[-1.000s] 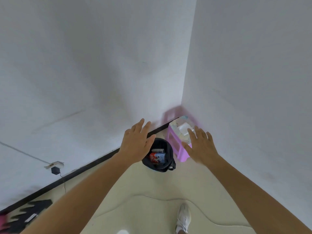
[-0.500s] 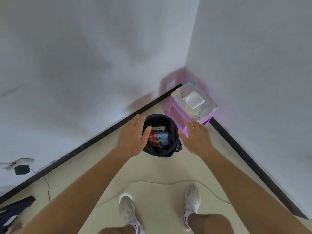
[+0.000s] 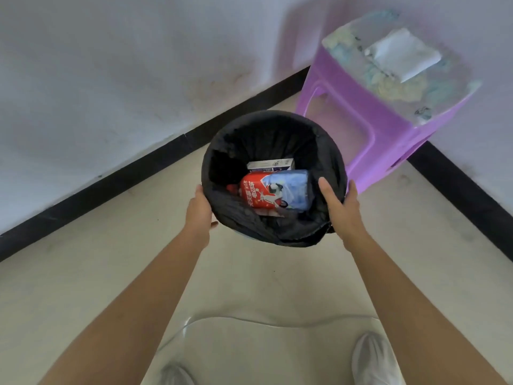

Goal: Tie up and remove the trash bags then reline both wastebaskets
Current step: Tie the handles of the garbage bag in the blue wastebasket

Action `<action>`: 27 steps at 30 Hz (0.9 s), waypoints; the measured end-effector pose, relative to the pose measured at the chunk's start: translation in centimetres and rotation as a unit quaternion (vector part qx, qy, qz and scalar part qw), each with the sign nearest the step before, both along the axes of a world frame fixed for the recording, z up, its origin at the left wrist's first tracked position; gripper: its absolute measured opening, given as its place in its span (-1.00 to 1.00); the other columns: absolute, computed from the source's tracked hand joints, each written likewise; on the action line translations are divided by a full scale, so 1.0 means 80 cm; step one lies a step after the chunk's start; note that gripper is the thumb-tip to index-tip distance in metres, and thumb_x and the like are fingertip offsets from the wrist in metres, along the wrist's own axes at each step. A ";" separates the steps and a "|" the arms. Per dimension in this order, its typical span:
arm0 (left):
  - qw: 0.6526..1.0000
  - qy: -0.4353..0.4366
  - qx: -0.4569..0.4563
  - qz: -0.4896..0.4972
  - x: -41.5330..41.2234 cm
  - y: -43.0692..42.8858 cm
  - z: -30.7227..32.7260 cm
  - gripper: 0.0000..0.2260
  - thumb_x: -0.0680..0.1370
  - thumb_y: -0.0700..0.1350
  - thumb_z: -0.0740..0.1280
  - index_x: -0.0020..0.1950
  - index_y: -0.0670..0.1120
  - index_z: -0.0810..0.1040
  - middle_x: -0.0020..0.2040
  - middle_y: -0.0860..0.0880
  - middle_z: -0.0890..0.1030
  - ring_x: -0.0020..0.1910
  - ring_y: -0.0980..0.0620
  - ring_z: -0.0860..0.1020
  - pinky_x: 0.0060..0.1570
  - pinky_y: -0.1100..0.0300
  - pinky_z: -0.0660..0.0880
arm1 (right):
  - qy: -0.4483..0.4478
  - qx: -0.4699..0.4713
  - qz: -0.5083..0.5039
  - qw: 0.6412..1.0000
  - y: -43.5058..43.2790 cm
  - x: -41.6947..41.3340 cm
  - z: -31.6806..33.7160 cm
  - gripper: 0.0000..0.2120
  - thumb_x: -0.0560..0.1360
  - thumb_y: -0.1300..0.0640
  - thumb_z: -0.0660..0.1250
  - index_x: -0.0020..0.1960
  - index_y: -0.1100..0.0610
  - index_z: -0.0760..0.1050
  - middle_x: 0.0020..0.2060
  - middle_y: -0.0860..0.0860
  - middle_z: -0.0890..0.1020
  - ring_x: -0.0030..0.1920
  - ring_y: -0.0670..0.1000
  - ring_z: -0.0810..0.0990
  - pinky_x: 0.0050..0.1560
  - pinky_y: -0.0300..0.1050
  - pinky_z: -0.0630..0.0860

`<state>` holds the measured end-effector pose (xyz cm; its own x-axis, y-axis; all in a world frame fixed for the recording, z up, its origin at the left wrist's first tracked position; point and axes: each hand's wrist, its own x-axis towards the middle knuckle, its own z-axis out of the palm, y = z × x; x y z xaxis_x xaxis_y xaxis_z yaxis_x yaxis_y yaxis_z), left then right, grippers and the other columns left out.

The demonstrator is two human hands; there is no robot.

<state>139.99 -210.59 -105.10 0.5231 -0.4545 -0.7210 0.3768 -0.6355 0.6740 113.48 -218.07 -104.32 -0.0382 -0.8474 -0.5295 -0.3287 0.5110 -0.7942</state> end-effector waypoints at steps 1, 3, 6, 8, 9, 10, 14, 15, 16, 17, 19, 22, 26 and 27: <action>0.996 0.079 -0.038 0.008 0.006 -0.006 -0.026 -0.53 0.58 0.32 0.12 0.26 0.03 0.53 0.22 -0.03 0.61 0.22 -0.09 0.55 0.26 -0.13 0.50 | -0.094 0.008 -0.014 0.995 -0.009 0.002 -0.019 -0.13 0.36 -0.45 0.36 0.53 -0.07 0.26 0.43 -0.03 0.46 0.41 0.03 0.46 0.41 0.15 0.40; 0.973 0.179 -0.141 -0.019 0.017 -0.023 -0.061 -0.43 0.51 0.40 0.19 0.30 0.03 0.56 0.26 -0.09 0.63 0.23 -0.17 0.59 0.26 -0.20 0.49 | -0.208 0.015 0.000 0.978 -0.030 0.010 -0.038 -0.43 0.47 -0.30 0.34 0.38 -0.03 0.50 0.24 -0.04 0.64 0.25 0.01 0.61 0.32 0.07 0.48; 0.964 0.201 -0.173 -0.023 0.030 -0.038 -0.059 -0.33 0.43 0.46 0.25 0.36 0.04 0.54 0.30 -0.10 0.60 0.27 -0.19 0.58 0.28 -0.26 0.45 | -0.172 -0.002 0.023 0.985 -0.054 0.020 -0.029 -0.54 0.43 -0.20 0.39 0.26 -0.02 0.60 0.11 -0.07 0.70 0.16 0.00 0.66 0.28 0.04 0.52; 0.968 0.190 -0.163 0.006 0.036 -0.039 -0.030 -0.43 0.45 0.37 0.35 0.30 0.03 0.59 0.27 -0.07 0.63 0.25 -0.13 0.59 0.20 -0.17 0.53 | -0.095 -0.030 0.023 0.995 -0.059 0.020 -0.010 -0.59 0.42 -0.12 0.43 0.24 -0.05 0.58 0.09 -0.10 0.70 0.13 0.00 0.65 0.24 0.04 0.55; 0.976 0.147 -0.153 0.041 0.041 -0.039 -0.017 -0.57 0.50 0.25 0.36 0.24 0.01 0.61 0.21 -0.06 0.66 0.19 -0.08 0.61 0.08 -0.08 0.58 | -0.066 -0.040 0.024 0.997 -0.059 0.019 0.001 -0.62 0.43 -0.08 0.43 0.23 -0.06 0.57 0.09 -0.10 0.69 0.13 0.01 0.64 0.23 0.07 0.55; 0.981 0.103 -0.147 0.071 0.046 -0.041 -0.003 -0.69 0.56 0.13 0.35 0.19 -0.02 0.61 0.16 -0.05 0.67 0.12 -0.04 0.62 -0.02 0.01 0.58 | -0.035 -0.049 0.031 0.998 -0.059 0.018 0.012 -0.65 0.45 -0.04 0.42 0.23 -0.08 0.55 0.10 -0.09 0.66 0.13 0.04 0.62 0.22 0.09 0.55; 0.969 -0.049 -0.180 0.160 0.072 -0.057 0.044 -0.93 0.65 -0.07 0.26 0.01 -0.05 0.47 0.01 -0.06 0.61 -0.07 0.00 0.58 -0.02 0.09 0.53 | 0.089 -0.101 0.111 0.985 -0.064 0.023 0.038 -0.81 0.54 0.17 0.28 0.13 0.03 0.40 -0.04 -0.04 0.56 0.07 0.12 0.51 0.04 -0.02 0.44; 0.961 -0.097 -0.200 0.166 0.076 -0.062 0.052 -0.89 0.65 -0.07 0.23 -0.05 -0.04 0.45 -0.02 -0.06 0.58 -0.10 0.02 0.55 -0.05 0.11 0.50 | 0.106 -0.116 0.125 0.980 -0.066 0.026 0.036 -0.84 0.54 0.21 0.25 0.09 0.03 0.37 -0.11 -0.08 0.52 0.04 0.12 0.48 -0.01 -0.04 0.40; 0.952 -0.144 -0.219 0.156 0.078 -0.068 0.061 -0.86 0.66 -0.06 0.21 -0.09 -0.01 0.43 -0.04 -0.05 0.57 -0.13 0.04 0.54 -0.07 0.13 0.50 | 0.112 -0.129 0.135 0.976 -0.068 0.030 0.034 -0.84 0.53 0.22 0.22 0.07 0.03 0.36 -0.14 -0.10 0.49 0.02 0.11 0.47 -0.04 -0.04 0.37; 0.943 -0.186 -0.243 0.131 0.076 -0.072 0.073 -0.86 0.66 -0.04 0.19 -0.10 0.02 0.42 -0.05 -0.03 0.59 -0.12 0.04 0.56 -0.03 0.12 0.53 | 0.115 -0.138 0.140 0.974 -0.068 0.034 0.033 -0.84 0.53 0.22 0.21 0.08 0.04 0.35 -0.13 -0.08 0.49 0.01 0.11 0.47 -0.07 -0.03 0.36; 0.925 -0.224 -0.301 0.059 0.059 -0.079 0.096 -0.89 0.65 -0.01 0.18 -0.05 0.06 0.43 0.01 -0.03 0.65 0.01 0.02 0.63 0.16 0.00 0.57 | 0.133 -0.151 0.153 0.968 -0.066 0.044 0.029 -0.84 0.54 0.20 0.20 0.11 0.08 0.35 -0.06 -0.01 0.50 0.00 0.12 0.47 -0.08 -0.03 0.36; 0.909 -0.187 -0.368 -0.062 0.004 -0.085 0.146 -0.94 0.67 -0.07 0.20 0.02 0.02 0.45 0.05 -0.11 0.69 0.07 0.03 0.66 0.18 -0.02 0.57 | 0.176 -0.164 0.174 0.955 -0.058 0.064 0.026 -0.82 0.53 0.15 0.19 0.12 0.15 0.34 -0.04 0.07 0.54 -0.02 0.18 0.50 0.02 0.08 0.48; 0.865 -0.156 -0.410 -0.243 -0.063 -0.090 0.186 -0.92 0.69 -0.12 0.17 0.06 -0.05 0.44 0.08 -0.06 0.71 0.12 0.06 0.66 0.18 0.04 0.55 | 0.254 -0.139 0.226 0.930 -0.063 0.080 0.033 -0.72 0.58 -0.03 0.17 0.15 0.15 0.36 0.01 0.14 0.59 -0.08 0.19 0.51 -0.02 0.07 0.52; 0.862 -0.162 -0.414 -0.242 -0.066 -0.092 0.188 -0.92 0.69 -0.13 0.16 0.06 -0.06 0.43 0.07 -0.05 0.71 0.11 0.10 0.65 0.19 0.08 0.53 | 0.298 -0.130 0.263 0.908 -0.068 0.076 0.038 -0.63 0.60 -0.15 0.13 0.16 0.15 0.39 0.01 0.13 0.60 -0.07 0.19 0.52 -0.05 0.03 0.49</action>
<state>134.72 -217.92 -90.05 0.2409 -0.9649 0.1042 -0.0915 0.0843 0.9922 119.56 -223.54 -101.28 0.1936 -0.9247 -0.3278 -0.8844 -0.0199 -0.4662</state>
